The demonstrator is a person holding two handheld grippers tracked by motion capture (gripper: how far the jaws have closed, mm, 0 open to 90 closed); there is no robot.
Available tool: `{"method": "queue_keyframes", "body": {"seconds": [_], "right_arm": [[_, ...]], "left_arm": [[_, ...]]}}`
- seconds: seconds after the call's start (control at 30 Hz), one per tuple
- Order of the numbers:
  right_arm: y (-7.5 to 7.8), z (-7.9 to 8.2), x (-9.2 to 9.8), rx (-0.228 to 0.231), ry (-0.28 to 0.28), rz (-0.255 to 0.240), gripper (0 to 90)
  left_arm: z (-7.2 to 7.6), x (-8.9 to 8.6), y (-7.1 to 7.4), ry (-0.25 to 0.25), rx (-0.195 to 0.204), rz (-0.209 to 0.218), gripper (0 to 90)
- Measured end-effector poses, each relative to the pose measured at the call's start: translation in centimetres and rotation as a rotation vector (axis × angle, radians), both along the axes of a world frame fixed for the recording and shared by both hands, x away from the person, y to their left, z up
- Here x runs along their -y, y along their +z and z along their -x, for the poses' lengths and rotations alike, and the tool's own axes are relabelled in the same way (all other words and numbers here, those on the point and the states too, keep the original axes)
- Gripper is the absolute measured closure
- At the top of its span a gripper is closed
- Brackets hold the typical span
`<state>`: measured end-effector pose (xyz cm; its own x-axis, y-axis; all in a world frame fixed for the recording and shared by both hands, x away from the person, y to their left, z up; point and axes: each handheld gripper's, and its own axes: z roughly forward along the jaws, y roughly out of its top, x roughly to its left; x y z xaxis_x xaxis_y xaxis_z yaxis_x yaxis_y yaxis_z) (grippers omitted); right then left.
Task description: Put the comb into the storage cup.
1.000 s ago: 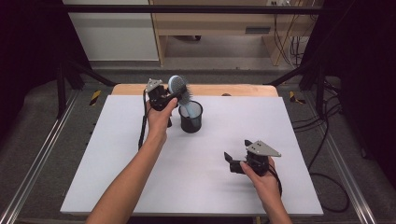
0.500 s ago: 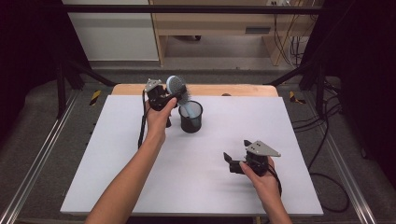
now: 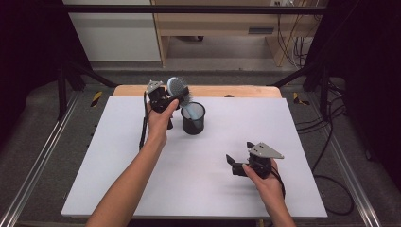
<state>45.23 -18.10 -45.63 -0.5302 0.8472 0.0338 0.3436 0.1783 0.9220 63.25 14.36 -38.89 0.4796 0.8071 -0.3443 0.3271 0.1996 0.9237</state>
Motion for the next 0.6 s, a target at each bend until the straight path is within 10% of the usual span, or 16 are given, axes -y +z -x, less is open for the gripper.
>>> {"method": "queue_keyframes", "body": {"seconds": [0.6], "right_arm": [[-0.03, -0.01, -0.06, -0.001, 0.001, 0.003, 7.6]], "left_arm": [[-0.1, -0.1, -0.65, -0.007, -0.02, -0.018, 27.7]]}}
